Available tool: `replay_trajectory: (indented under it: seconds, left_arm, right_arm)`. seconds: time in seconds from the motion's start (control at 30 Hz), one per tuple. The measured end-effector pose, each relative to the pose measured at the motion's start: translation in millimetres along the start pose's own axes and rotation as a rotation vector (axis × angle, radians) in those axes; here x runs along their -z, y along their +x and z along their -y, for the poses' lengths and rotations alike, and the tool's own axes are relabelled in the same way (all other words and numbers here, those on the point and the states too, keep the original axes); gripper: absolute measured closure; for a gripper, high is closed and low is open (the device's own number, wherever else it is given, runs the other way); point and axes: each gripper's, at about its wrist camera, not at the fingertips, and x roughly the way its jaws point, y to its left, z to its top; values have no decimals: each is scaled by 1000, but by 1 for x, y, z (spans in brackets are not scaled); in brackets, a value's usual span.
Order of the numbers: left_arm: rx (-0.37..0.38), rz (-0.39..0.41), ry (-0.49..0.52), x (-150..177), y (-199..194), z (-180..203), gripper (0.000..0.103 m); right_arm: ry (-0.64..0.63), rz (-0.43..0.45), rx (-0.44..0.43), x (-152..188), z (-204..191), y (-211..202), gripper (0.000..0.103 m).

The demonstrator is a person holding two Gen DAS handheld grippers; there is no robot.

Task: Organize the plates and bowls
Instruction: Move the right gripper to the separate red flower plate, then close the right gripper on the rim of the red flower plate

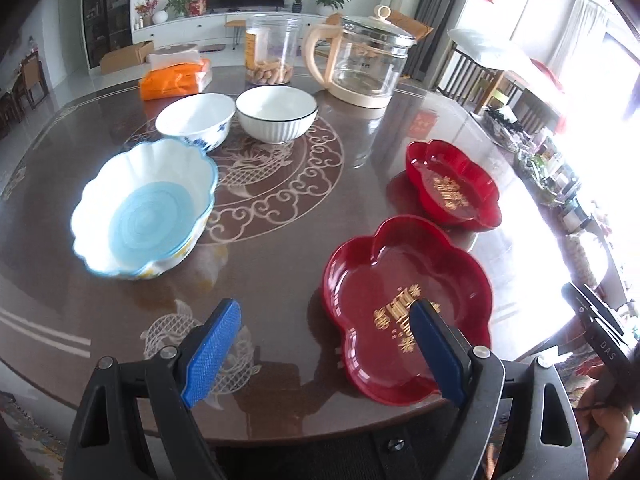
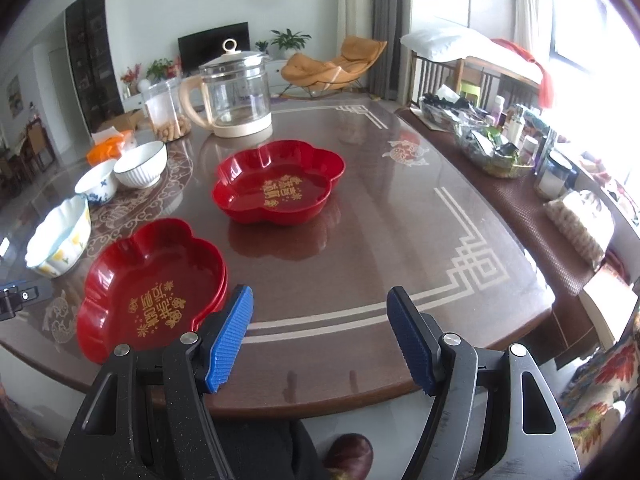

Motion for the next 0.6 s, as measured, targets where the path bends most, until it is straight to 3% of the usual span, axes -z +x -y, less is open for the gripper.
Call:
replay_trajectory:
  seconds: [0.17,0.37,0.5,0.6]
  left_arm:
    - [101,-93,22,-69,35,21,17]
    - [39,-162,38,-134,112,53,18]
    - [49,-191,54,-162,157,75,19]
    - [12,-213,72,-176,189,87,29]
  right_arm:
    - [45,-37,-22,-44,38,22,30]
    - [81,-142,-71,-69,59,61,30]
    - [152,-185,-143,-74,65,89,30]
    - [202,-198,-199,-79,66,112,30]
